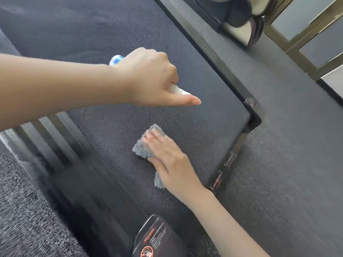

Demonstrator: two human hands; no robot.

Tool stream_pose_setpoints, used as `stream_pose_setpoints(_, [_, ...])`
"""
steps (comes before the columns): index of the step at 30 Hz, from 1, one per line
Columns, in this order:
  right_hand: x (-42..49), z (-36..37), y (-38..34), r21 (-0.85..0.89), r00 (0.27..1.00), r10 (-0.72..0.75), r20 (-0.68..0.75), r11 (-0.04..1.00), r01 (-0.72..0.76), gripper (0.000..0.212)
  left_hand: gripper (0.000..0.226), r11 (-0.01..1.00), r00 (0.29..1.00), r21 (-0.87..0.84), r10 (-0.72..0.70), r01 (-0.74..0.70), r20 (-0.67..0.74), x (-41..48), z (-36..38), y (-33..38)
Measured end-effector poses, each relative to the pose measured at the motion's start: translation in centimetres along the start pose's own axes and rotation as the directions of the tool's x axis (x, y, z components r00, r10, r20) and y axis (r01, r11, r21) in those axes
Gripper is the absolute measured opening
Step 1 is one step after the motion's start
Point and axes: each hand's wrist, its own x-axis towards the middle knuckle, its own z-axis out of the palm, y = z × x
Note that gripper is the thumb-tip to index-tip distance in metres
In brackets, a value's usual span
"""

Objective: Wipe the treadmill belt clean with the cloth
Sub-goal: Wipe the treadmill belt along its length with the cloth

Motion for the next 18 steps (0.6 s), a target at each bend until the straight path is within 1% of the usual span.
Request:
stream_pose_setpoints(5, [-1.8,0.4,-1.5,0.008,0.985,-0.157,0.065,0.988,0.157,0.041,0.081,1.000,1.000,0.015,0.017,-0.017,-0.002,-0.3,-0.1,0.9])
stream_pose_setpoints(9, [-3.4,0.2,-2.1,0.047,0.962,-0.244,0.120,0.970,0.240,0.038,0.081,0.999,0.999,0.024,0.037,-0.038,0.021,-0.8,0.2,1.3])
stream_pose_setpoints(11, [-4.0,-0.2,-1.8,0.052,0.952,-0.267,0.152,0.964,0.262,0.037,0.081,0.999,0.999,0.024,0.033,-0.034,0.029,-1.0,0.2,1.3])
stream_pose_setpoints(14, [-4.6,-0.8,-0.9,-0.001,0.942,-0.275,0.190,0.960,0.281,0.038,0.079,1.000,0.999,0.011,0.022,-0.022,0.040,-1.2,0.3,1.3])
stream_pose_setpoints(18, [-4.7,-0.7,-0.1,-0.051,0.958,-0.237,0.163,0.967,0.248,0.037,0.079,1.000,0.999,0.007,0.019,-0.020,0.033,-1.2,0.6,1.2])
